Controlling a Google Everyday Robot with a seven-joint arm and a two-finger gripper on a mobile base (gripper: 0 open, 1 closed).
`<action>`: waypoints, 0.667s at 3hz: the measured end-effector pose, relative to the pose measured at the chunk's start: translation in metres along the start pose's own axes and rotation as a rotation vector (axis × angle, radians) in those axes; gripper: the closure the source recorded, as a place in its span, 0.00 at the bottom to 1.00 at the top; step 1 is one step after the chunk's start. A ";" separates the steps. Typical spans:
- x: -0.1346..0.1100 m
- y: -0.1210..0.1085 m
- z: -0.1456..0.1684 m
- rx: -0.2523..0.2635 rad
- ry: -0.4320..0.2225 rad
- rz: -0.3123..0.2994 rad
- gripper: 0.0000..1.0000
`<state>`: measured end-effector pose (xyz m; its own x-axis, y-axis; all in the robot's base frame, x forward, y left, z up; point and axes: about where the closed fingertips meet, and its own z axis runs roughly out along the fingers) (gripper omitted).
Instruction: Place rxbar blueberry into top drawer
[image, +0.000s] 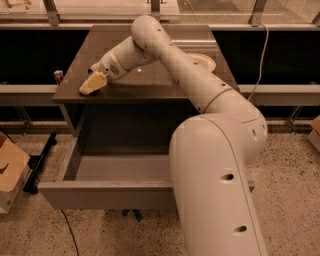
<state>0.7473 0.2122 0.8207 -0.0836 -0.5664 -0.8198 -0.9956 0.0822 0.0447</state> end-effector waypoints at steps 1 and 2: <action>-0.004 0.000 -0.002 0.000 0.000 0.000 0.89; -0.004 0.000 -0.003 0.000 0.000 0.000 1.00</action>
Offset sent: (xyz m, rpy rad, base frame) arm -0.0232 -0.0444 0.0174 -0.0152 -0.0680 -0.0396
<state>0.7473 0.2122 0.8251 -0.0835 -0.5664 -0.8199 -0.9956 0.0823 0.0446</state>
